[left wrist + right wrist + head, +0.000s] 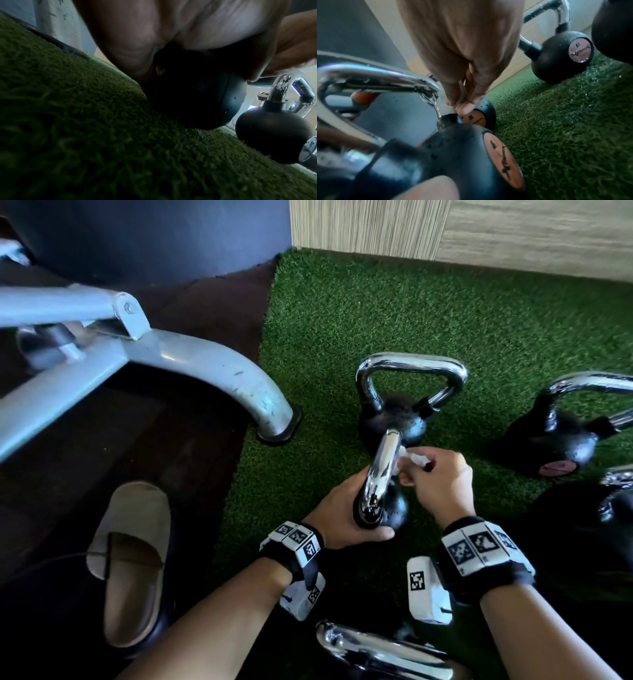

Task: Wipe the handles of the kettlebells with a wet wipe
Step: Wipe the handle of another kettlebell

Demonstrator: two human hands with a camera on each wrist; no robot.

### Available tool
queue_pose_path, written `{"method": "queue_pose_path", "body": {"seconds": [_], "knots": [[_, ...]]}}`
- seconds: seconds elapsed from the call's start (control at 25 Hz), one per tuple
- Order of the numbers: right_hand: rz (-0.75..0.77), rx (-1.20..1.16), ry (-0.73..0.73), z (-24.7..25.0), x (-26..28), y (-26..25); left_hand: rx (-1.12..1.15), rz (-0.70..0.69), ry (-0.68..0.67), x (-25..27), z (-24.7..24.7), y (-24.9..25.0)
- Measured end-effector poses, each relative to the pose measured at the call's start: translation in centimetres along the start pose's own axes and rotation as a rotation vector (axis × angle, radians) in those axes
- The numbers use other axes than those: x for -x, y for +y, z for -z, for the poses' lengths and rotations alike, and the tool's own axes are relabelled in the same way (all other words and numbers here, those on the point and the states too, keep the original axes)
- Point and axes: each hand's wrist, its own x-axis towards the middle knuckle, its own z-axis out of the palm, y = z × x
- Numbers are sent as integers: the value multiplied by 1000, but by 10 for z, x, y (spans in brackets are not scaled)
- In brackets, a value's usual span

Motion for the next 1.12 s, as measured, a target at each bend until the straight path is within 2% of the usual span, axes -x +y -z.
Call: {"method": "queue_pose_path", "body": {"seconds": [0.12, 0.24, 0.28, 0.4, 0.48, 0.6, 0.76, 0.96, 1.12], "knots": [[49, 6, 27, -2, -2, -6, 47, -2, 29, 2, -1, -4], [-19, 27, -129, -1, -11, 1, 32, 18, 22, 1, -2, -3], [-31, 33, -135, 0, -16, 3, 26, 29, 13, 0, -3, -5], [23, -102, -19, 4, -23, 0, 17, 83, 4, 2, -8, -13], [100, -207, 7, 9, -14, -5, 15, 99, 16, 3, -11, -16], [199, -237, -73, 14, -4, -10, 8, 81, 58, 3, -10, -19], [142, -333, -125, 18, -14, -22, 9, 69, 46, 0, -8, -16], [238, -340, -391, 30, 14, -32, -12, 85, 33, -3, -6, -17], [207, -356, -379, 30, 11, -42, -45, 120, -8, -6, -1, -13]]}}
